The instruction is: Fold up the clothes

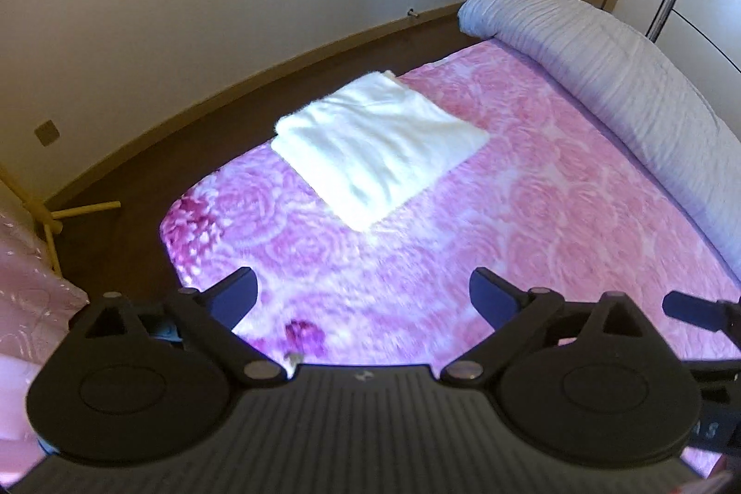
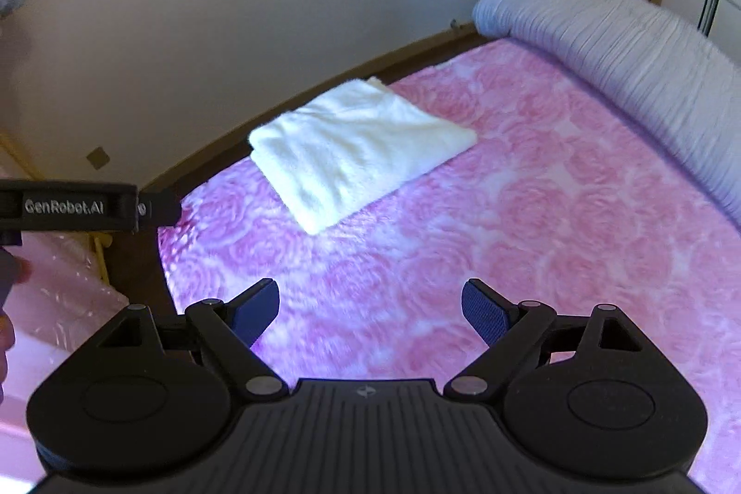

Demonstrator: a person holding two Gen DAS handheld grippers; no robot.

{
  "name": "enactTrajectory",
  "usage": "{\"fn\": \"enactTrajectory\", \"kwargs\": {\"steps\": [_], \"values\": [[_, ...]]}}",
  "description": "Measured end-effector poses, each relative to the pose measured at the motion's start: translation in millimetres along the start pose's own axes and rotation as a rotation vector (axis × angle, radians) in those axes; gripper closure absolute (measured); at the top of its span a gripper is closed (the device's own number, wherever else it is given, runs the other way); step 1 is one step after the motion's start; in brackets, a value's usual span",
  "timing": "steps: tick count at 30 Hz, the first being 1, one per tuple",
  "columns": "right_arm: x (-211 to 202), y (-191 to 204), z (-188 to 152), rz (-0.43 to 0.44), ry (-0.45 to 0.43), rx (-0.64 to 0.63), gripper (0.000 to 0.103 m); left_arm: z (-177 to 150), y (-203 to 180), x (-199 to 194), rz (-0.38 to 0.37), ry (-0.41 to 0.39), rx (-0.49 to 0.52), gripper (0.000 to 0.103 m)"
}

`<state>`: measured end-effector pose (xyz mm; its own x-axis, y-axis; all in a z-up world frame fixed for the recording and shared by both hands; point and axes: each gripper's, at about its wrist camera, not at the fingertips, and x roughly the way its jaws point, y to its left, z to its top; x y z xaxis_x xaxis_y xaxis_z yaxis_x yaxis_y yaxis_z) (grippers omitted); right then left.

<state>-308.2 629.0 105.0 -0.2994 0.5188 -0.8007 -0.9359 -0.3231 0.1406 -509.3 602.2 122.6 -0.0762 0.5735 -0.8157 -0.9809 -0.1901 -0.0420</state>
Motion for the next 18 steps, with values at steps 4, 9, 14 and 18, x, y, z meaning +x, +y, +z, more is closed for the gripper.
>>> {"fn": "enactTrajectory", "kwargs": {"steps": [4,9,14,18], "values": [[-29.7,-4.3,-15.1,0.005,-0.016,0.01,0.014,-21.4,-15.9,-28.4,0.048,-0.067,0.028,0.001],[-49.5,-3.1,-23.7,0.008,-0.024,-0.016,0.014,-43.0,-21.8,-53.3,0.125,-0.132,0.043,0.001],[-62.1,0.9,-28.2,0.019,-0.024,-0.013,0.014,-54.2,-11.1,-64.9,0.102,-0.118,-0.001,0.001],[-71.5,3.6,-30.5,0.019,-0.04,-0.018,0.014,-65.1,-3.3,-75.0,0.086,-0.118,-0.041,0.001]]}}
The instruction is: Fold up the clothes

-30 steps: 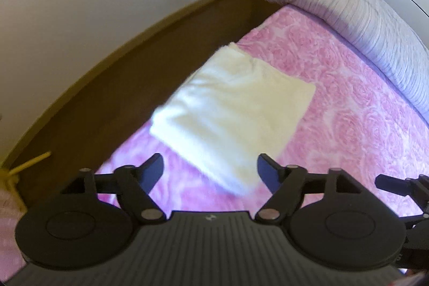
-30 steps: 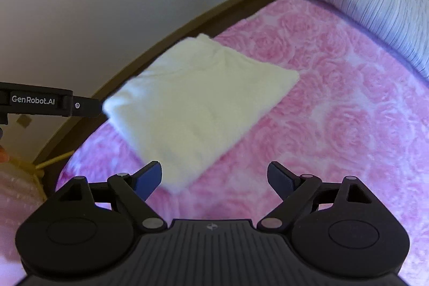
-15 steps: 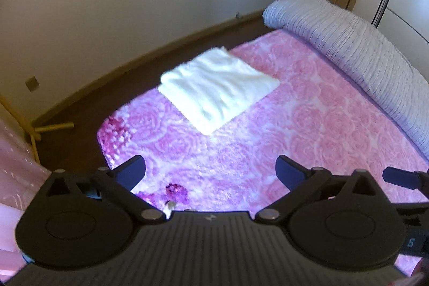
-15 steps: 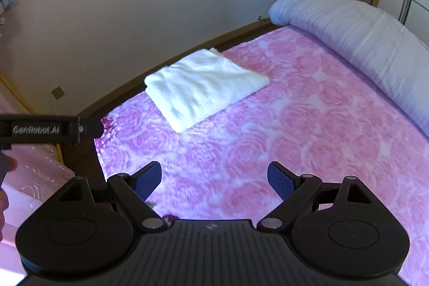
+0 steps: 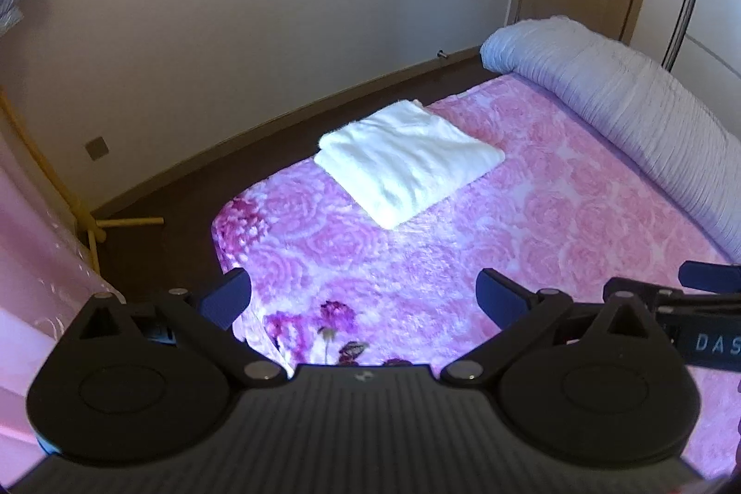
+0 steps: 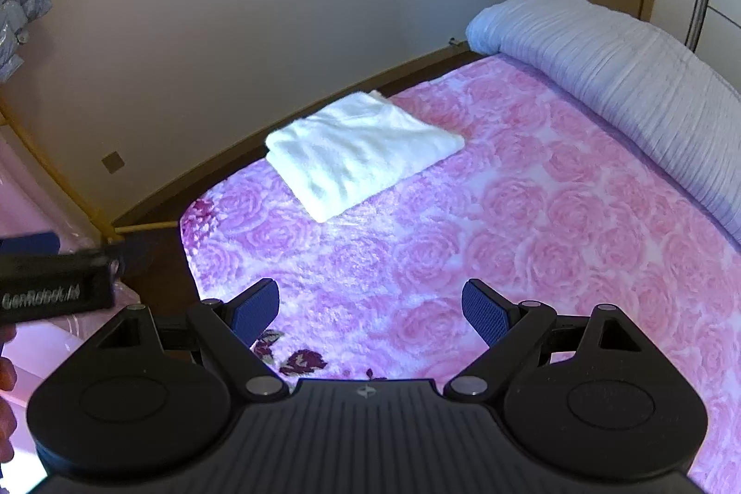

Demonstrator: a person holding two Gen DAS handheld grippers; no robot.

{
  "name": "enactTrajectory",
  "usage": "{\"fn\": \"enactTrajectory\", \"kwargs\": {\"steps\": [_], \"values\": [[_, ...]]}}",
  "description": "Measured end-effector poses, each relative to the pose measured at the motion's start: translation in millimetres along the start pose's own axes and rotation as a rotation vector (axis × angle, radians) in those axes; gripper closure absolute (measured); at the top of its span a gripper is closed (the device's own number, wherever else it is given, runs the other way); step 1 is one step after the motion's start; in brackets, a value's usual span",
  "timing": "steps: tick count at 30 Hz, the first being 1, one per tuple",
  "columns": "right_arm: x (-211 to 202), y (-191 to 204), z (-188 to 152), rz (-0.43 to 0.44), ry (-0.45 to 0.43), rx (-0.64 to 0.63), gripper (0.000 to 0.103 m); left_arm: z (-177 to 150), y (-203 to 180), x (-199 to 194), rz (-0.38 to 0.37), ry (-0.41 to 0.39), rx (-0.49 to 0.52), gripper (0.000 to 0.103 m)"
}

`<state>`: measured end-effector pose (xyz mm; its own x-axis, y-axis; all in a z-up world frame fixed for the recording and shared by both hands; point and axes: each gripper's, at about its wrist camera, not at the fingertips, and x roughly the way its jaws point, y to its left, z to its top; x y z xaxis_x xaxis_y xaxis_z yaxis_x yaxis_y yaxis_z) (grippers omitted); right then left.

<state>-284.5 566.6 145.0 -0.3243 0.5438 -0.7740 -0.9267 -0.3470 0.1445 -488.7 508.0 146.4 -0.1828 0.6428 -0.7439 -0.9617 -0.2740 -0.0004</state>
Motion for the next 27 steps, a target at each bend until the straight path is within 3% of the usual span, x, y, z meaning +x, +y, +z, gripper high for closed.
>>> {"fn": "enactTrajectory", "kwargs": {"steps": [12,27], "values": [[-7.6,-1.3,-3.0,0.02,0.04,-0.058,0.014,-18.1,-5.2,-19.5,0.087,-0.016,-0.076,0.001],[5.3,-31.0,3.1,-0.003,0.05,-0.103,0.014,-16.8,-43.9,-1.0,0.09,0.008,-0.054,0.001]]}}
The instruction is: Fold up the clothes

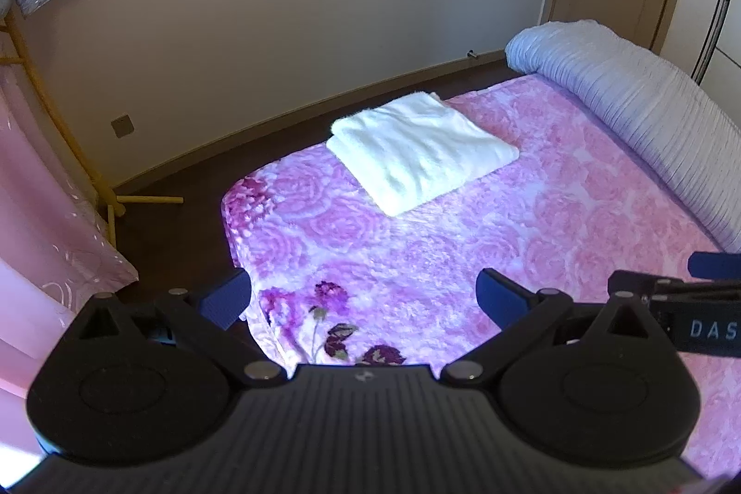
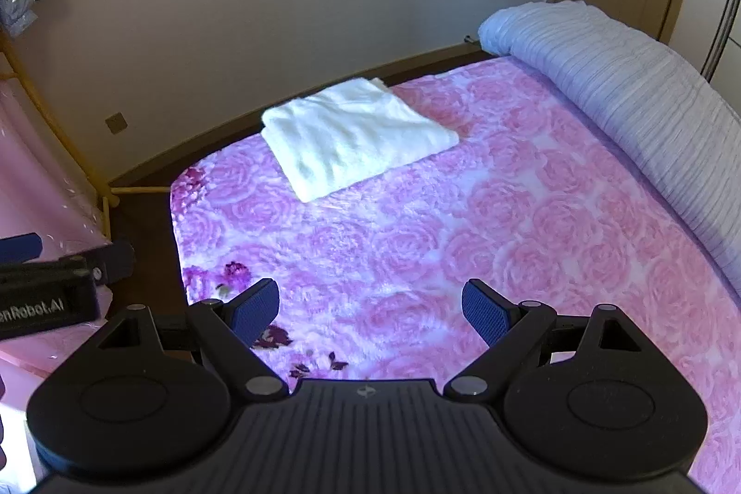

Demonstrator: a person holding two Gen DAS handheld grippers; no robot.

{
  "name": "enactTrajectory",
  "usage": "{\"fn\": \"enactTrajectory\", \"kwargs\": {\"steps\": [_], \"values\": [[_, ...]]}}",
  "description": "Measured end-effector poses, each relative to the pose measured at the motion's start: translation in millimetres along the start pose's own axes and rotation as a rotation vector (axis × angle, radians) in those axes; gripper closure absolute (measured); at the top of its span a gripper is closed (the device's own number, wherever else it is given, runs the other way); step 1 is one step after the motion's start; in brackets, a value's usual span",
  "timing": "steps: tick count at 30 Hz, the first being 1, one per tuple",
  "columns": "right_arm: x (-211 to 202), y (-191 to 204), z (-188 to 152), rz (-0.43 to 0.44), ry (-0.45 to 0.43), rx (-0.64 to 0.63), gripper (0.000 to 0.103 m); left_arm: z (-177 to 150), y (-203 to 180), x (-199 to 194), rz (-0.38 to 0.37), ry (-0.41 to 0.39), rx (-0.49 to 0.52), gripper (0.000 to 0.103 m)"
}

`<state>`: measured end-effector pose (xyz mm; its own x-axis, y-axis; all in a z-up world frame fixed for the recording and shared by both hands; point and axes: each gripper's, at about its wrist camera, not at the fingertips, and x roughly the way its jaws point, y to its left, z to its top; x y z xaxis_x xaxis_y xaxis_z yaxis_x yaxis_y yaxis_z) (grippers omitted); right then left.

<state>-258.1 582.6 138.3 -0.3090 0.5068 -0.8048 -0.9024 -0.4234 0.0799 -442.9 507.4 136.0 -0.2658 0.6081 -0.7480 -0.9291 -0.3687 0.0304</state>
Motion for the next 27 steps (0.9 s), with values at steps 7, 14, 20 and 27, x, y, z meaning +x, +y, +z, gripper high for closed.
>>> {"fn": "enactTrajectory", "kwargs": {"steps": [7,14,20,27], "values": [[17.8,-4.4,9.6,0.014,-0.021,-0.004,0.014,17.3,-0.9,19.8,0.004,0.013,0.005,0.001],[42.2,-7.7,26.8,0.024,-0.016,-0.007,0.014,36.3,6.5,45.6,0.002,0.055,-0.015,0.001],[66.3,-8.8,39.7,0.007,0.022,-0.001,0.014,49.2,7.3,70.9,-0.004,0.089,-0.013,0.001],[89.0,-17.4,54.1,-0.013,0.042,0.028,0.014,62.8,-0.2,99.1,-0.026,0.114,0.01,0.001]]}}
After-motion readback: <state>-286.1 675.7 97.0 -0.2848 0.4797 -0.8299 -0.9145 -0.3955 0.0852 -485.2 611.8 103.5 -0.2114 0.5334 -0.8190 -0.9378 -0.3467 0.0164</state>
